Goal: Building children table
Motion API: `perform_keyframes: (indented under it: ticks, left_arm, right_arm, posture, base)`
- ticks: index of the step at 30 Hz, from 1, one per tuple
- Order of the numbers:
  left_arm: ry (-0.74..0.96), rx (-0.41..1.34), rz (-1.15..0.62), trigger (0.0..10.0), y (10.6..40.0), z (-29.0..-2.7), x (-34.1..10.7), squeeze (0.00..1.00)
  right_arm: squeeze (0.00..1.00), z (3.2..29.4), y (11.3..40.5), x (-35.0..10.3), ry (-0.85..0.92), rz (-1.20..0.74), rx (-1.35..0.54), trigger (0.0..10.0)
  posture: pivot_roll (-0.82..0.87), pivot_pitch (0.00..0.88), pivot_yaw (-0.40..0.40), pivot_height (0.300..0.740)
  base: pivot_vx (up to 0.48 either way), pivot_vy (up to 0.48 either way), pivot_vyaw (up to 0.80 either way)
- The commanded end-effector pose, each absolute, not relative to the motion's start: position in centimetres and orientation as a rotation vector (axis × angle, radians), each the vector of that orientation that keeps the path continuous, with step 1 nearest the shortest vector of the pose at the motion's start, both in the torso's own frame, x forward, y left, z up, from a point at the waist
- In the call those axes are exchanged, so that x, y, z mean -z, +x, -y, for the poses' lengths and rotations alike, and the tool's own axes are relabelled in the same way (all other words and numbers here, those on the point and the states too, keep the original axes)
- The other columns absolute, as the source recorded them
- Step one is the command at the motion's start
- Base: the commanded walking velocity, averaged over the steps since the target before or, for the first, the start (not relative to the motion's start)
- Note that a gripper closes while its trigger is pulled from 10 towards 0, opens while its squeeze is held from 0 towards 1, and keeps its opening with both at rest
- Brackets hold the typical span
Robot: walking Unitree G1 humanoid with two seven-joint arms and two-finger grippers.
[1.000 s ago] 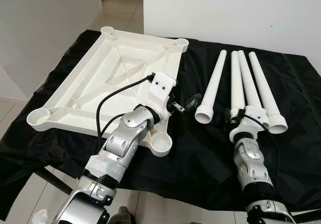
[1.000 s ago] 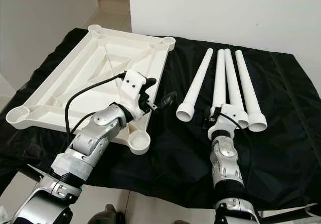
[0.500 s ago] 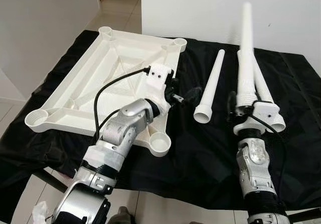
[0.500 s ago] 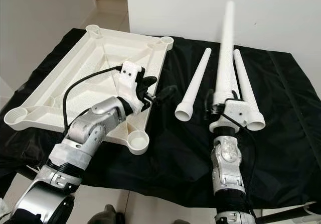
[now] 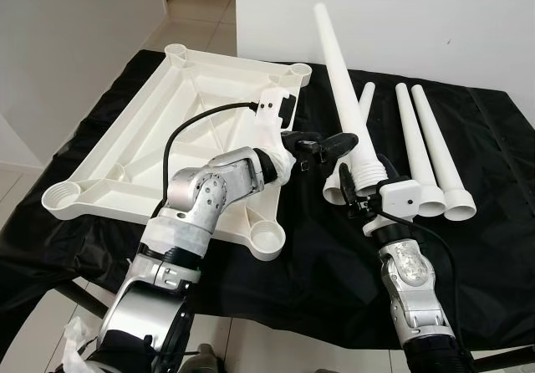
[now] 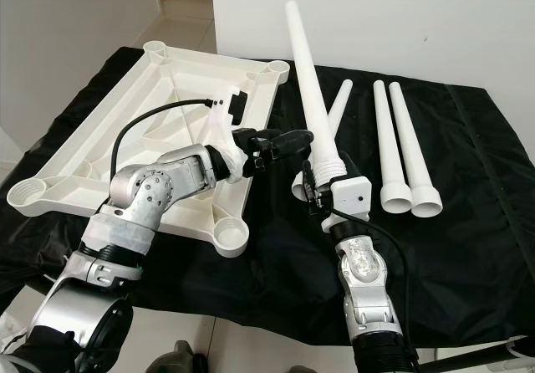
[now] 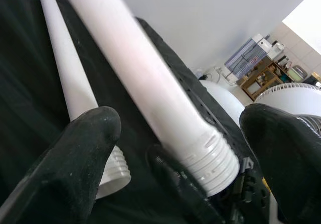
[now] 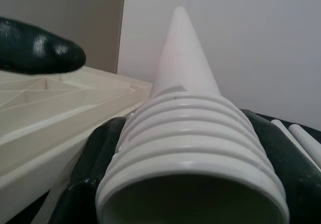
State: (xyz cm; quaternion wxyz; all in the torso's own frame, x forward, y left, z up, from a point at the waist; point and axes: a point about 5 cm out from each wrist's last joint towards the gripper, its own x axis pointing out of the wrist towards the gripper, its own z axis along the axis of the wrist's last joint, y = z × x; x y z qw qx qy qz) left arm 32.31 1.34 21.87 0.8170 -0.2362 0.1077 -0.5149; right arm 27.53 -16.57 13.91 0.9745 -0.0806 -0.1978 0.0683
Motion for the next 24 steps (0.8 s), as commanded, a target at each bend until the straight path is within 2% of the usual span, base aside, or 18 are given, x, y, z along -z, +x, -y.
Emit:
perform_keyframes:
  ticks: [1,10,16,24]
  left_arm:
    - [-0.545,1.288,-0.207,10.0,31.8,-1.0,-22.7,0.0]
    - [-0.532,1.303,-0.313,10.0,31.8,-0.7,-22.4,0.0]
    - [-0.661,1.293,-0.391,10.0,32.0,-0.9,-22.8,0.0]
    - [-0.698,1.255,-0.449,10.0,32.6,-1.1,-22.5,0.0]
  right_arm:
    - [0.0,15.9,27.2,-14.6,-0.17,0.441,-0.17,10.0]
    - [0.0,14.8,26.7,-15.1,-0.212,0.465,-0.233,10.0]
    - [0.0,13.8,25.6,-14.5,-0.234,0.441,-0.299,10.0]
    - [0.0,13.1,24.7,-13.6,-0.288,0.414,-0.36,10.0]
  posture:
    - [-0.01,0.0,0.009,0.74]
    - [-0.01,0.0,0.006,0.74]
    - [-0.01,0.0,0.011,0.74]
    - [-0.01,0.0,0.014,0.74]
  base:
    - [0.0,0.0,0.0]
    - [0.0,0.0,0.0]
    - [0.0,0.0,0.0]
    - [0.0,0.0,0.0]
